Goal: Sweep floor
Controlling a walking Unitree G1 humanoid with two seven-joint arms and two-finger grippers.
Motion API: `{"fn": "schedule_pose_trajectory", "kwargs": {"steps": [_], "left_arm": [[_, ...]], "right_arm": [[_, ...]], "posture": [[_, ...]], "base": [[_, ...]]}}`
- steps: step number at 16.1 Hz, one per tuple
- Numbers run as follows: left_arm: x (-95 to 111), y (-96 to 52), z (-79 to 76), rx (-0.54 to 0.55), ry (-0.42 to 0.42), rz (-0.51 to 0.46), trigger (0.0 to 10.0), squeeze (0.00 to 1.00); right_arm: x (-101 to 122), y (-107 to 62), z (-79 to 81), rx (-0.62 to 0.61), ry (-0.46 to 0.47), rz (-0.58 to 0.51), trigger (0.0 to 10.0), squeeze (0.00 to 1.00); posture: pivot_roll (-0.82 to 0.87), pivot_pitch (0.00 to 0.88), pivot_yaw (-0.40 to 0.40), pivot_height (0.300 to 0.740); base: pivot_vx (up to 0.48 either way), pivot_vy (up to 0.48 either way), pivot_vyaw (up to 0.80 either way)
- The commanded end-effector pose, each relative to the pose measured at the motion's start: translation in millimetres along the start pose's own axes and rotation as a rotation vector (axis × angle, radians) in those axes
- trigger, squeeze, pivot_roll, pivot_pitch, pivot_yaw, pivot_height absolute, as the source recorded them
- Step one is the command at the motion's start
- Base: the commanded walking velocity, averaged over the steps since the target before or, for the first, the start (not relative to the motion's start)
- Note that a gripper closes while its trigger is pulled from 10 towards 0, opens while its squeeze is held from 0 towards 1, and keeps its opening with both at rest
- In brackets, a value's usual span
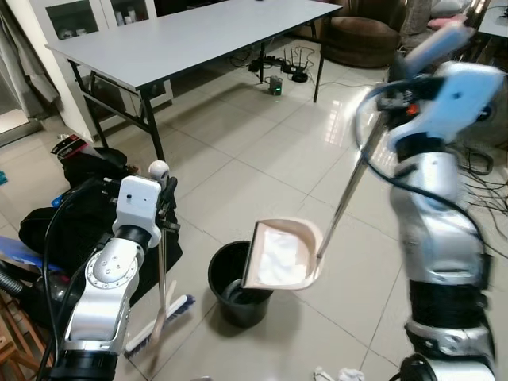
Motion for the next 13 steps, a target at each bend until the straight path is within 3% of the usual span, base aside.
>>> {"fn": "schedule_pose_trajectory", "kwargs": {"steps": [1,8,10,12,13], "left_arm": [[11.1,-0.3,1.3,0.003,0.020,-0.047,10.0,0.00],[10.7,-7.5,7.3,0.028,0.024,-0.045,10.0,0.00],[10.5,-8.5,7.4,0.029,0.025,-0.044,10.0,0.00],[10.5,-9.2,7.5,0.029,0.027,-0.042,10.0,0.00],[10.3,-9.4,8.4,0.032,0.030,-0.040,10.0,0.00]], "right_arm": [[13.1,7.2,14.7,0.044,0.025,-0.110,10.0,0.00],[5.7,0.9,92.1,0.333,-0.059,-0.276,10.0,0.00],[6.5,-0.9,105.4,0.368,-0.045,-0.299,10.0,0.00],[2.9,-8.9,126.7,0.452,-0.039,-0.318,10.0,0.00],[-1.0,-21.6,148.2,0.554,-0.050,-0.337,10.0,0.00]], "posture": [[0.09,0.008,0.006,0.740],[0.12,0.017,-0.009,0.740],[0.12,0.021,-0.011,0.740],[0.13,0.021,-0.015,0.740],[0.13,0.024,-0.016,0.740]], "base": [[0.000,0.000,0.00],[0.000,0.000,0.00],[0.000,0.000,0.00],[0.000,0.000,0.00],[0.000,0.000,0.00]]}}
Point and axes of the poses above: a point about 5 cm out from each wrist's last joint towards the gripper, its own y axis pointing out of the wrist towards the gripper, its own x axis along the axis of the wrist's last joint, z = x × y, the point moved 2 cm from there along y, pointing out of the wrist towards the gripper, and after that the axes turned 7 degrees about -y, right-handed, at the moved point
